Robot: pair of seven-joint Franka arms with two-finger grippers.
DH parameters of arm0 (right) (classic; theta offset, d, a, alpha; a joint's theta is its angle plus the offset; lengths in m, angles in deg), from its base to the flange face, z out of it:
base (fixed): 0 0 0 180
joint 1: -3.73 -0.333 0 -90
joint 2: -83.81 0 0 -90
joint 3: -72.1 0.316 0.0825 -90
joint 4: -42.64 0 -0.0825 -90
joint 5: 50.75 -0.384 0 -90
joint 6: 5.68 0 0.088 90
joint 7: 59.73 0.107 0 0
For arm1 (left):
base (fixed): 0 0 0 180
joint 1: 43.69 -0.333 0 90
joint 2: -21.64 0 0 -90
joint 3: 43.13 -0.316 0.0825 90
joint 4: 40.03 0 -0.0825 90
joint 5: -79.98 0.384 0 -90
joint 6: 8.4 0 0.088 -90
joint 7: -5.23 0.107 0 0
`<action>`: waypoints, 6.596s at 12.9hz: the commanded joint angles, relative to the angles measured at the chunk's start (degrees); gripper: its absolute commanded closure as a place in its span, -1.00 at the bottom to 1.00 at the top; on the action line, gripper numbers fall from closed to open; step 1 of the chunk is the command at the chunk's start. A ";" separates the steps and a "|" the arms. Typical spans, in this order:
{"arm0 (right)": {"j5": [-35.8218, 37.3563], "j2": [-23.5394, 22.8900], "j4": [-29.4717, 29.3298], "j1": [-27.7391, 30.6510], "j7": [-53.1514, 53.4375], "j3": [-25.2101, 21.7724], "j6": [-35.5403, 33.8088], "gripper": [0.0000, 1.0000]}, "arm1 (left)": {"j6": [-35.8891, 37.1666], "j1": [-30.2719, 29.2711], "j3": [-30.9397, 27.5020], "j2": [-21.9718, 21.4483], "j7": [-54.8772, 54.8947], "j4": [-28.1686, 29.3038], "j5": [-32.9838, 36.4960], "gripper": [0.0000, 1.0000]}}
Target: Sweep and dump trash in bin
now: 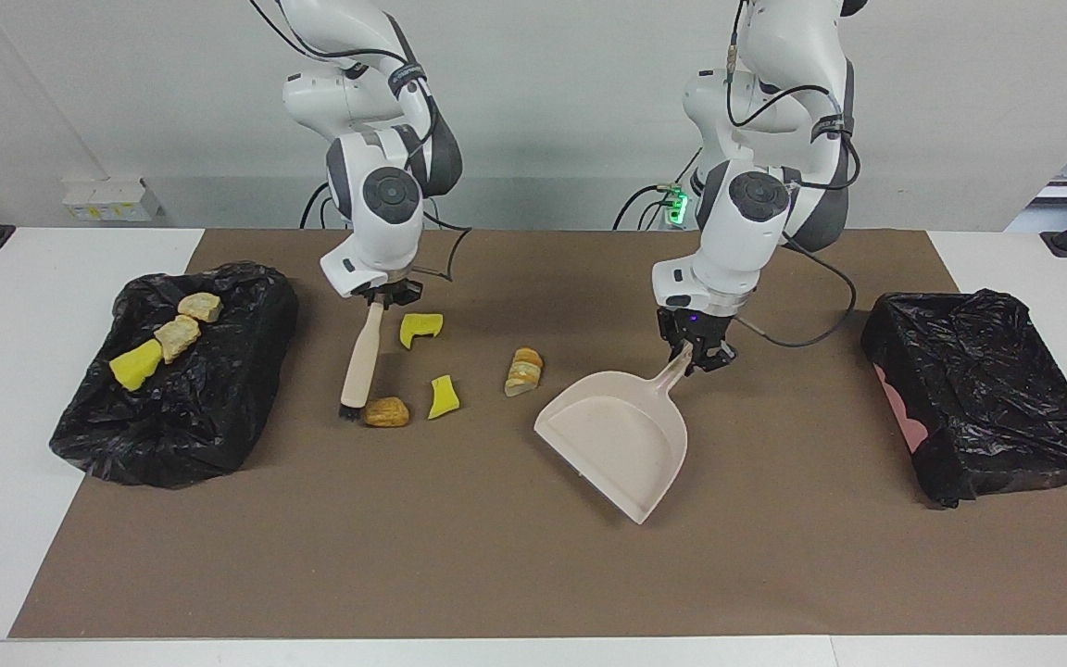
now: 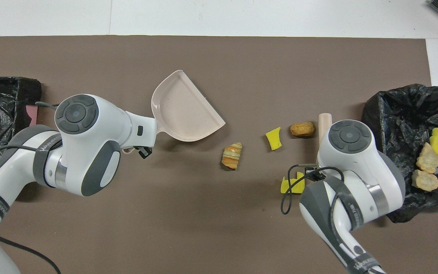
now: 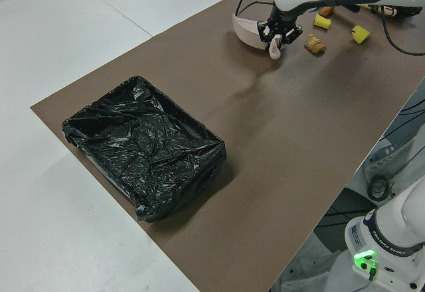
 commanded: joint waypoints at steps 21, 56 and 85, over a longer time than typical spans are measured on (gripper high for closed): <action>-23.85 -14.86 -13.26 -21.15 -2.46 1.17 9.49 1.00 | -1.16 2.37 0.30 -9.36 12.61 14.97 6.94 1.00; -21.23 6.41 12.05 -14.75 13.10 2.40 7.29 1.00 | -3.71 10.19 0.30 -10.32 13.92 19.01 8.08 1.00; -34.01 1.31 -8.35 -17.03 -5.62 1.70 -6.77 1.00 | -0.64 5.10 0.22 -9.80 9.53 17.18 8.08 1.00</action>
